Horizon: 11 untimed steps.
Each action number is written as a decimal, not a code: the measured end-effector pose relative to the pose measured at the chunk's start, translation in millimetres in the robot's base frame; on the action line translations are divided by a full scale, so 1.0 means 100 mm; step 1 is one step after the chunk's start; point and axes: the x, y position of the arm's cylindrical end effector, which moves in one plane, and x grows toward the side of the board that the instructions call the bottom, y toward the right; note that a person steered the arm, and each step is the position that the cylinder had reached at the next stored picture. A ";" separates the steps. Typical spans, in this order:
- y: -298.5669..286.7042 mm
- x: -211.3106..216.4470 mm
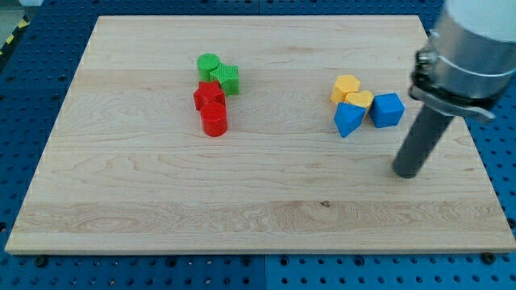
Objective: Separate the blue cube from the group of blocks
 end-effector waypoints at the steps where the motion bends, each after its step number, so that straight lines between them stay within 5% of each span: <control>1: 0.20 -0.19; 6: 0.21 -1.35; 8: -0.50 -1.21; 11: -0.17 -1.18</control>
